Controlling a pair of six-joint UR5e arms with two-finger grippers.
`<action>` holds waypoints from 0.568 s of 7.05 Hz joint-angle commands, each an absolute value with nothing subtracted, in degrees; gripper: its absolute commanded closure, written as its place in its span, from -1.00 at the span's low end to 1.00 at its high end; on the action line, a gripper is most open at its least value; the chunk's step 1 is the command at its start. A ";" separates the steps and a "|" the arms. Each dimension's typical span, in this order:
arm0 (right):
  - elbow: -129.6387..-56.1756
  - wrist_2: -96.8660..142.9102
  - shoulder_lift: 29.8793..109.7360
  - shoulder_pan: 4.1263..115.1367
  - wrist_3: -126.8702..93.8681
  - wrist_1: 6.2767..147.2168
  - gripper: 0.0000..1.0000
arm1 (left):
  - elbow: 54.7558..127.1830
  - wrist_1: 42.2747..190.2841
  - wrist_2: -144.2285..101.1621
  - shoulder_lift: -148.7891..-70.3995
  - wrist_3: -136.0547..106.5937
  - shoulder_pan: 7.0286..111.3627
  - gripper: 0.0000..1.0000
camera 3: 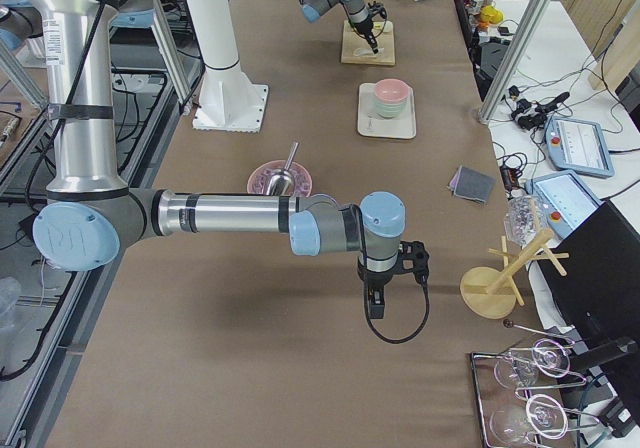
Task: Stack pink bowl on green and place spoon
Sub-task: 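Lift the white spoon and carry it with the left gripper to the pink bowl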
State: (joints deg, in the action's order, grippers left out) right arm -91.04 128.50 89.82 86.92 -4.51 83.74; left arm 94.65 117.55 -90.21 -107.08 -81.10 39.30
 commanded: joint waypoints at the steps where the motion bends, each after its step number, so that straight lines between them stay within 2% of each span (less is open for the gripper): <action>1: -90.79 128.32 91.74 86.92 -4.74 81.93 -1.00 | 95.89 117.16 -90.09 -112.46 -86.52 39.37 1.00; 3: -89.31 127.97 94.82 86.92 -5.18 74.30 -1.00 | 95.28 113.84 -88.35 -120.90 -98.73 39.37 1.00; 4: -89.04 128.40 94.66 86.92 -5.19 74.18 -1.00 | 91.36 111.21 -83.89 -127.29 -104.53 39.03 1.00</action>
State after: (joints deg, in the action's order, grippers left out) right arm -89.60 128.10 94.16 86.93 -5.03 75.84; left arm 94.47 114.10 -87.75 -120.55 -97.47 39.30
